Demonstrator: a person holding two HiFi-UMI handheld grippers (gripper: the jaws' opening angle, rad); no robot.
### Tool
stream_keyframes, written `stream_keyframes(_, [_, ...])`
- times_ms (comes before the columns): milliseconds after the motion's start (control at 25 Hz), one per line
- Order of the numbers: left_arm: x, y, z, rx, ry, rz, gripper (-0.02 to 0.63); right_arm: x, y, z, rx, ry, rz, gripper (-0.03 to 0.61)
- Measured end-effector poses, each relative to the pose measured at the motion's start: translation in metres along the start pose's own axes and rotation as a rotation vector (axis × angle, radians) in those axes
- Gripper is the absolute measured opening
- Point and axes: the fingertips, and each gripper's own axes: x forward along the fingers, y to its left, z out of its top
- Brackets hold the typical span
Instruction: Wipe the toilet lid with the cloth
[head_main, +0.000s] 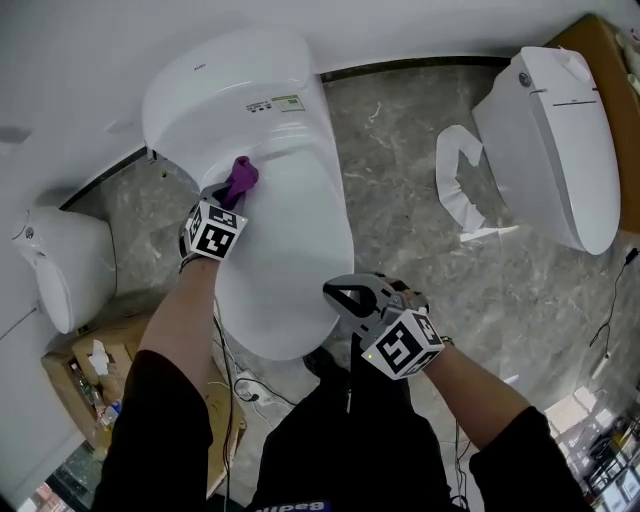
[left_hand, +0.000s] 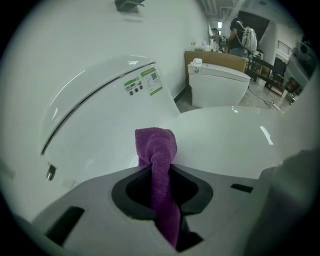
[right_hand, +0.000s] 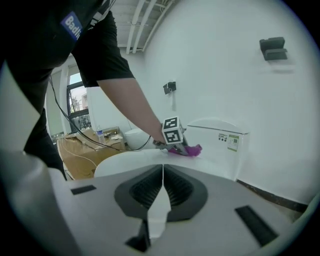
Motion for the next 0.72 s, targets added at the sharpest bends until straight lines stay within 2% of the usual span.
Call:
stream_keyframes(160, [-0.026, 0.021, -0.059, -0.048, 0.067, 0.051, 0.066, -0.014, 0.015, 0.01, 0.016, -0.015, -0.045, 0.031])
stream_keyframes(320, [-0.038, 0.017, -0.073, -0.036, 0.08, 0.059, 0.066, -0.026, 0.034, 0.011, 0.031, -0.005, -0.091, 0.031])
stream_keyframes(480, [-0.034, -0.015, -0.041, 0.017, 0.06, 0.023, 0.066, -0.034, 0.046, 0.002, 0.067, -0.026, -0.124, 0.031])
stream_keyframes(720, [-0.012, -0.087, 0.048, 0.068, -0.016, -0.035, 0.066, -0.06, 0.038, -0.003, 0.113, -0.076, -0.121, 0.031])
